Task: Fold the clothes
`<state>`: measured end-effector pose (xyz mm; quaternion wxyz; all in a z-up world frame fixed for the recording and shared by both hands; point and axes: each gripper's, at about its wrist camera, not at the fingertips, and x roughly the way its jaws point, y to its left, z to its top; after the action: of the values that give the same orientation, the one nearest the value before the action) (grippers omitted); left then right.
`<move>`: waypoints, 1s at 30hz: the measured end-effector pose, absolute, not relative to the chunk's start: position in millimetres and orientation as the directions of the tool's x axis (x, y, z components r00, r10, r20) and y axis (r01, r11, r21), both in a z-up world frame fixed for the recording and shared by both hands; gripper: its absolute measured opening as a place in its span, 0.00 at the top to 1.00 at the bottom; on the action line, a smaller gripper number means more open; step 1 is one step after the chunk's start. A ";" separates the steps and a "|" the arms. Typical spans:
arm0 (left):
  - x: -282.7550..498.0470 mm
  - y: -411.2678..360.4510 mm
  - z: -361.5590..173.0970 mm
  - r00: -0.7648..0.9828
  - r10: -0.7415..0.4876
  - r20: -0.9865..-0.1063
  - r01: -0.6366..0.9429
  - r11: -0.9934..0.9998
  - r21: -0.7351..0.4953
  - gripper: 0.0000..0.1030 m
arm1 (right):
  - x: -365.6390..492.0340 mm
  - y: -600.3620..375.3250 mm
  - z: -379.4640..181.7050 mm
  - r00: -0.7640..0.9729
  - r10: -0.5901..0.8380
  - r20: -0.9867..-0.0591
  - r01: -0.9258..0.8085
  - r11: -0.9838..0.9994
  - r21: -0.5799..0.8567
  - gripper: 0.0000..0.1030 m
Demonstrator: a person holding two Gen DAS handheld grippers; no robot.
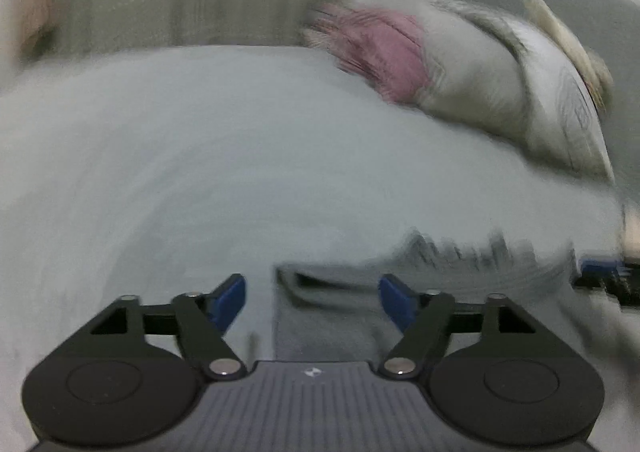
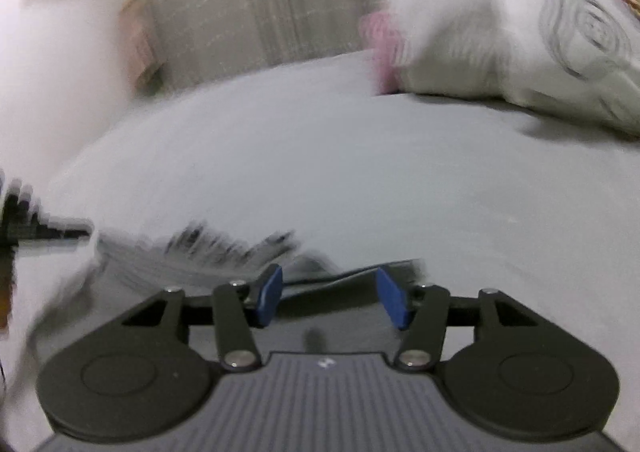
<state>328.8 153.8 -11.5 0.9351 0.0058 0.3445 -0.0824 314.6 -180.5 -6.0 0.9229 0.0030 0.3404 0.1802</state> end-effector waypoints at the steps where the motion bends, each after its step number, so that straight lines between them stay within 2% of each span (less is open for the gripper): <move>1: 325.3 144.5 -12.5 0.728 -0.183 -0.660 0.226 0.974 -0.021 0.23 | 314.3 -170.9 -9.0 0.685 0.344 -0.642 -0.361 0.926 0.111 0.62; 6: 323.7 118.9 -22.1 0.645 -0.323 -0.693 0.403 0.914 -0.051 0.23 | 321.6 -139.6 -24.9 0.661 0.335 -0.672 -0.404 0.913 0.059 0.64; 10: 330.7 108.9 -31.4 0.595 -0.393 -0.701 0.459 0.882 -0.105 0.23 | 337.1 -126.9 -30.9 0.675 0.340 -0.655 -0.386 0.919 0.079 0.64; 13: 347.7 99.9 -41.3 0.567 -0.389 -0.726 0.466 0.878 -0.107 0.23 | 348.5 -124.3 -30.4 0.689 0.330 -0.646 -0.371 0.925 0.078 0.64; 17: 371.4 98.9 -45.6 0.595 -0.366 -0.716 0.435 0.895 -0.097 0.24 | 367.4 -124.1 -27.4 0.715 0.302 -0.630 -0.340 0.938 0.064 0.64; 19: 385.5 104.9 -46.1 0.619 -0.336 -0.710 0.391 0.916 -0.093 0.24 | 373.9 -128.3 -23.6 0.732 0.270 -0.625 -0.305 0.951 0.054 0.60; 23: 410.6 127.6 -49.3 0.665 -0.190 -0.722 0.219 0.974 -0.055 0.24 | 373.0 -148.2 -16.3 0.743 0.232 -0.629 -0.248 0.967 0.064 0.53; 27: 400.4 151.0 -37.1 0.665 -0.179 -0.725 0.140 0.984 -0.114 0.23 | 361.9 -172.8 -9.2 0.736 0.190 -0.650 -0.196 0.978 0.064 0.40; 30: 363.1 165.1 -21.4 0.655 -0.184 -0.733 0.121 0.983 -0.138 0.23 | 343.4 -199.3 -1.6 0.719 0.180 -0.671 -0.147 0.983 0.105 0.30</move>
<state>363.1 165.1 -21.4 0.9088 -0.0383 0.4069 -0.0840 343.4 -199.3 -1.6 0.9269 0.0223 0.3642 0.0881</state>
